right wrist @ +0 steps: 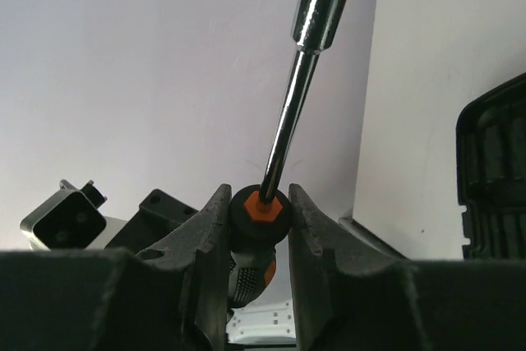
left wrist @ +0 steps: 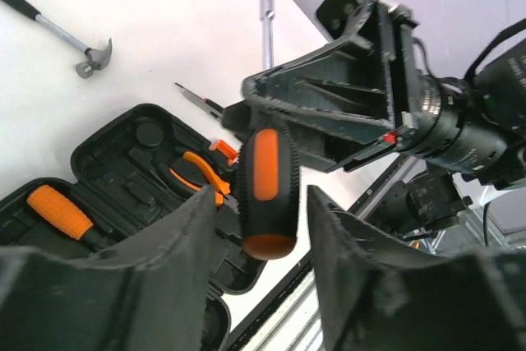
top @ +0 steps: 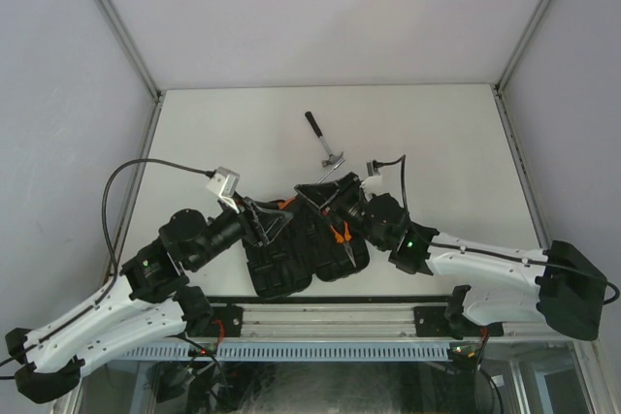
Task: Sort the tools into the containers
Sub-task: Pick up the screwdriver from the center of the board.
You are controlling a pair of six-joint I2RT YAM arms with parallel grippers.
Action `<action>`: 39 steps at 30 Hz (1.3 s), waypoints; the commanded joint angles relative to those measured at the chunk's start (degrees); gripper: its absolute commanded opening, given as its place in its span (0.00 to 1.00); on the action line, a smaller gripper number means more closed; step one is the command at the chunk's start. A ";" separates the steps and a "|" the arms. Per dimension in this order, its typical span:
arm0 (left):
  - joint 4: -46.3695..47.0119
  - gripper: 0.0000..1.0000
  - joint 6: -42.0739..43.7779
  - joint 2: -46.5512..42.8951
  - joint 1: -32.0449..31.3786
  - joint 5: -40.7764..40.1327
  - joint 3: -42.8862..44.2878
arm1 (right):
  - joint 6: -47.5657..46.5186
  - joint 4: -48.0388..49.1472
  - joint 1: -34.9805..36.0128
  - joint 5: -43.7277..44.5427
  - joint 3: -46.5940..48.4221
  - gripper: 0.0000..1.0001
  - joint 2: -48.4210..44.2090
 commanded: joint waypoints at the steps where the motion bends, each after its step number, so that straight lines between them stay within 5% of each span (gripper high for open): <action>1: -1.11 0.58 1.56 -0.86 -0.21 0.83 -0.45 | -9.84 -2.40 -0.59 3.40 2.40 0.00 -5.65; 6: -3.83 0.63 1.66 -2.64 -0.21 -1.50 0.18 | -20.51 -12.63 -1.94 3.43 2.87 0.00 -9.65; 10: -5.67 0.63 0.62 -4.29 -0.21 -4.59 1.04 | -31.72 -22.03 -4.70 -5.07 5.47 0.00 -11.26; 18: -4.61 0.65 -3.55 -4.32 -0.17 -7.40 2.34 | -51.20 -23.73 -4.60 -24.24 5.45 0.00 -12.17; 30: 3.11 0.70 -5.11 -0.19 -0.21 -5.81 1.65 | -54.01 -17.32 -2.30 -40.90 9.57 0.00 -3.62; 39: 5.30 0.63 -4.90 2.45 -0.20 -2.29 1.22 | -51.90 -13.21 -0.41 -43.77 12.97 0.00 1.63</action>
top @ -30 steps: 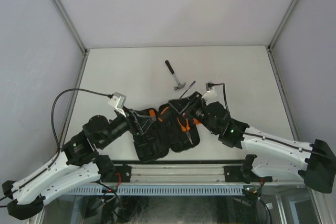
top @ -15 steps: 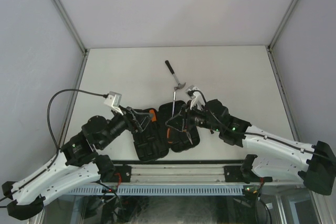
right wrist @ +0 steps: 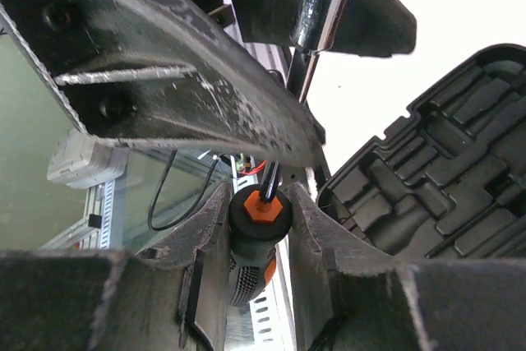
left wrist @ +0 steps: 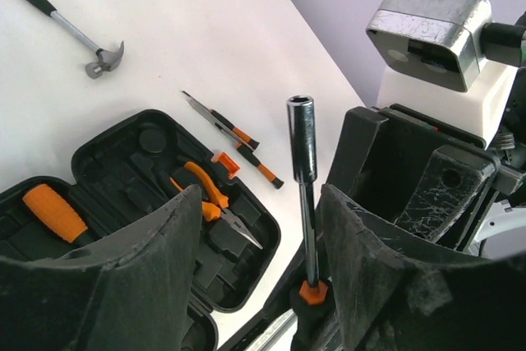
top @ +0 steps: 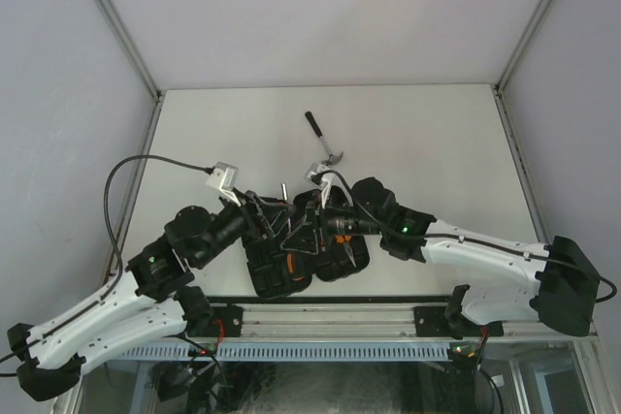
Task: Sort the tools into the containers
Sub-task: Pick up the screwdriver from the center of the board.
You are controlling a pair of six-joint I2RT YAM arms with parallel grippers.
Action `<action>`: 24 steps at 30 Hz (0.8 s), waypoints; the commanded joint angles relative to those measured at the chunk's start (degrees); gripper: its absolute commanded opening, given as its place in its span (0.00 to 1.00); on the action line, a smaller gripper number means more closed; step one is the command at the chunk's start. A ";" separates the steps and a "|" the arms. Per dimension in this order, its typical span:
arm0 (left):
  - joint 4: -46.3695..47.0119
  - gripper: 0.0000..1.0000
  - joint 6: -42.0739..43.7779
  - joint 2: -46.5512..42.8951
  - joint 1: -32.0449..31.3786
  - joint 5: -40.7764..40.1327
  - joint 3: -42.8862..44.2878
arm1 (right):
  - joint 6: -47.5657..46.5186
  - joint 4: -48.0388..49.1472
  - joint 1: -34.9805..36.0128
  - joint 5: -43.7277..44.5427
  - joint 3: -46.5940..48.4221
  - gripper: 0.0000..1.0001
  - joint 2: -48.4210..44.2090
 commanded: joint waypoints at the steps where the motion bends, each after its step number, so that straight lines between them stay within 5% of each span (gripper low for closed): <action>1: 3.40 0.60 -0.63 0.40 -0.17 2.15 1.13 | -0.02 5.84 0.66 -2.58 3.48 0.00 0.90; 12: 3.42 0.01 -1.58 -0.61 -0.17 2.05 0.39 | 0.72 2.97 0.26 1.59 4.25 0.04 1.51; 20: 1.46 0.00 -1.91 -1.14 -0.17 -0.10 0.94 | 0.95 0.02 0.50 9.13 4.17 0.50 -0.58; 24: 0.54 0.00 -2.47 -1.88 -0.17 -1.78 0.95 | 1.74 -0.38 1.28 13.08 3.82 0.61 -1.40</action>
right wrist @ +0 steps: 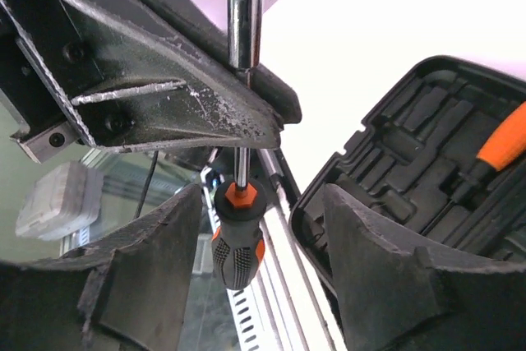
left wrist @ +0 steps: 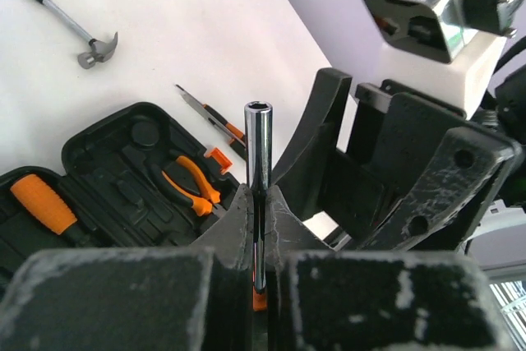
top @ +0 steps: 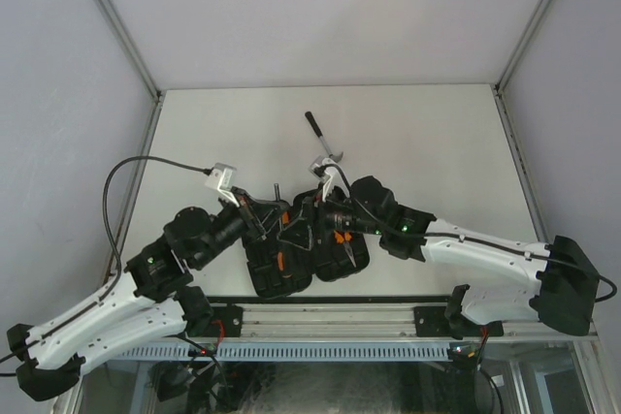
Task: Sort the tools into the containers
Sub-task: Pick up the screwdriver from the center of the board.
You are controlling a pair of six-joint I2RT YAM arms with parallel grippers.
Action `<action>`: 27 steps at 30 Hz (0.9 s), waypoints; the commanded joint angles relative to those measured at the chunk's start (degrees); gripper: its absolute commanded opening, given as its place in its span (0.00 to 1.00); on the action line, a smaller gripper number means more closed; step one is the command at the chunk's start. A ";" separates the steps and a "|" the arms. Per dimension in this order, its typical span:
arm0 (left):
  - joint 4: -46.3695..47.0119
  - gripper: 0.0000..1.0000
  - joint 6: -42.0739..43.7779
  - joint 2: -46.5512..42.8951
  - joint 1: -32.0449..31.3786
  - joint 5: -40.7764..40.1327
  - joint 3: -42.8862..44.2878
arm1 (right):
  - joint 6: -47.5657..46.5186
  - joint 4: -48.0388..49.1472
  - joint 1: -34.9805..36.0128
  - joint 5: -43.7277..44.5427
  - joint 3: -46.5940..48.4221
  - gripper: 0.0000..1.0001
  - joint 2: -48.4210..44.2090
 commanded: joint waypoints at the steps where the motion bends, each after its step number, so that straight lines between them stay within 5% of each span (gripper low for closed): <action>1: 0.59 0.00 -0.26 -1.52 0.13 -2.93 0.94 | 1.13 1.06 1.17 6.53 1.94 0.62 -2.72; 10: -0.24 0.00 -3.19 -3.59 0.12 -6.37 0.16 | 3.60 3.07 5.77 14.57 0.96 0.60 -2.29; 27: -0.14 0.00 -3.09 -3.09 0.12 -6.71 0.41 | 5.59 6.04 7.60 11.95 0.92 0.43 1.24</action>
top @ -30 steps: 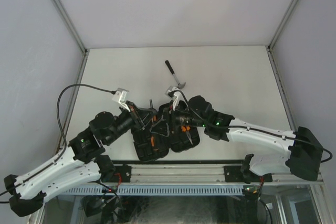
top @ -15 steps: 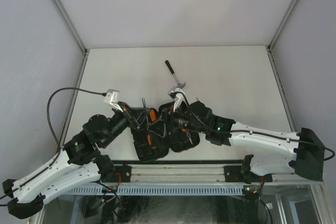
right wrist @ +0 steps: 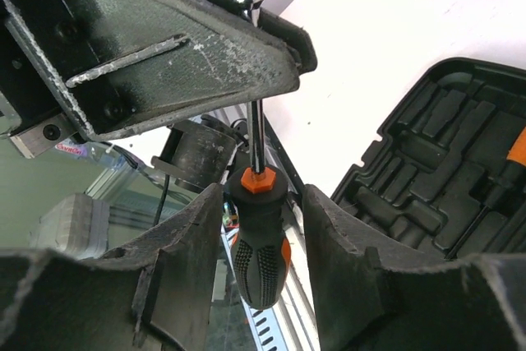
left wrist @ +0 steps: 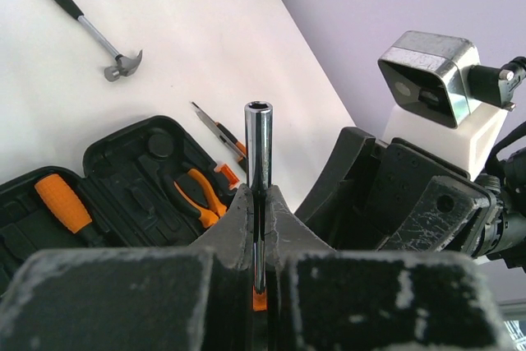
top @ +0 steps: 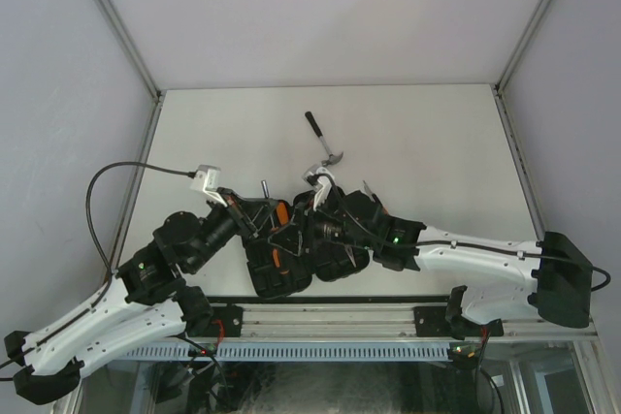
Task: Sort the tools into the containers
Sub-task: Pick up the screwdriver from the center of the board.
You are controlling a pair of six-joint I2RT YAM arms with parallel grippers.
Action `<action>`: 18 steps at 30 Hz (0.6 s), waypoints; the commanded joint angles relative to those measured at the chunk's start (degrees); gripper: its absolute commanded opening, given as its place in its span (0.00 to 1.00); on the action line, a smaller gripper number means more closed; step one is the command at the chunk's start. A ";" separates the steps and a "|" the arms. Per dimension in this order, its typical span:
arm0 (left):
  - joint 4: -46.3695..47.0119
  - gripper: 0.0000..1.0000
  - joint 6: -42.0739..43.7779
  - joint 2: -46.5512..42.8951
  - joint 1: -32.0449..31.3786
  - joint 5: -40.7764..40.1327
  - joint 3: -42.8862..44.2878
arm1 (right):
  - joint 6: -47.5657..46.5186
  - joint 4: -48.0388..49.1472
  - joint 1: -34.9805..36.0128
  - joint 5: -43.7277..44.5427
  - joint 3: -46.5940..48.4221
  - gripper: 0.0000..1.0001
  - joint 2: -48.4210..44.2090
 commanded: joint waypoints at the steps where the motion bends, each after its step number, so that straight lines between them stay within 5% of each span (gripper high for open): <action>1: 2.09 0.00 -0.99 0.15 0.09 -1.45 0.41 | 1.02 3.05 0.62 -0.58 0.94 0.42 0.04; 14: 0.31 0.00 -1.56 -0.37 0.10 -5.06 0.74 | 1.22 2.37 0.69 -0.94 0.96 0.43 1.10; 18: 0.13 0.00 -1.63 -0.29 0.09 -5.27 0.81 | 1.32 2.79 0.69 -0.95 0.93 0.36 1.36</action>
